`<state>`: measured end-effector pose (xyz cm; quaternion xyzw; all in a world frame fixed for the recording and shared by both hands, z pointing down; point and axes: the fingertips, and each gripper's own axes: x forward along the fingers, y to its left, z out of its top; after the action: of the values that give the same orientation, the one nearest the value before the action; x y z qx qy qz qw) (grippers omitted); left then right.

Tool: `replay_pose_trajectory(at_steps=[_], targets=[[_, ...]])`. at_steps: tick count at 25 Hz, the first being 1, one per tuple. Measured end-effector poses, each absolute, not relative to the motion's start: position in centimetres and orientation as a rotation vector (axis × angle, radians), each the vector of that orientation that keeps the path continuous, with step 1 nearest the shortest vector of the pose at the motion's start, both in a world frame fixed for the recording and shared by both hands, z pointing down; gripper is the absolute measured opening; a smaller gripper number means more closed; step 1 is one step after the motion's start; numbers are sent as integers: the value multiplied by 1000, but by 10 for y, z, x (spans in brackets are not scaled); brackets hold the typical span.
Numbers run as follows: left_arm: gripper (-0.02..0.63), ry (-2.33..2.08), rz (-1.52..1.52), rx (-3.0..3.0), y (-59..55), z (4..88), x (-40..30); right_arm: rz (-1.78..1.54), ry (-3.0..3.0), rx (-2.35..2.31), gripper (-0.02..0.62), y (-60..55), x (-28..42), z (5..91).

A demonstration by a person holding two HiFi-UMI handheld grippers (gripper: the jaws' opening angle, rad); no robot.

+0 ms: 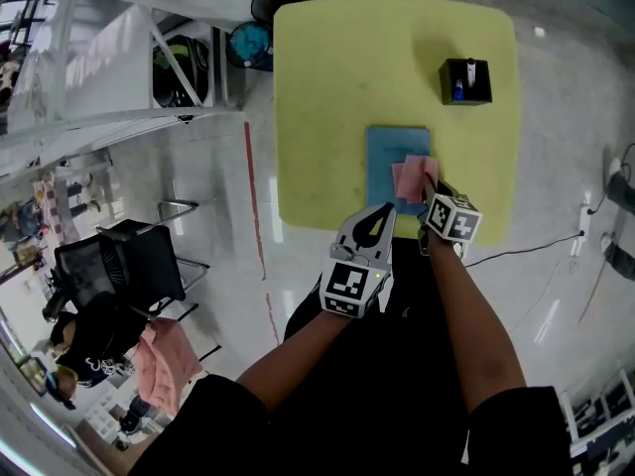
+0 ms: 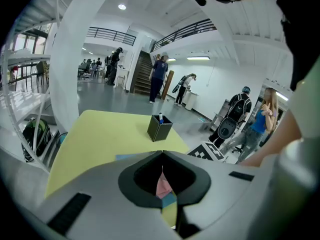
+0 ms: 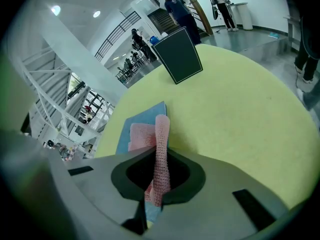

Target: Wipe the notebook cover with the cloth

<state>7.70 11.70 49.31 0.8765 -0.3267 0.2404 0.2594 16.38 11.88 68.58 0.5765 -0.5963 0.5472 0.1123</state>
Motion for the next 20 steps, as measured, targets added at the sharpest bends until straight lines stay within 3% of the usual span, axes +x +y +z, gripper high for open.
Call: replay_pose_trajectory(at_steps=[13,20], targets=[[15,-899,628,2365,113,490,54,1607,-1721,1864,37,127,217,666],[15,-921,610,2416,93,467,31,1588,-1809,1911,37,111,208,621]])
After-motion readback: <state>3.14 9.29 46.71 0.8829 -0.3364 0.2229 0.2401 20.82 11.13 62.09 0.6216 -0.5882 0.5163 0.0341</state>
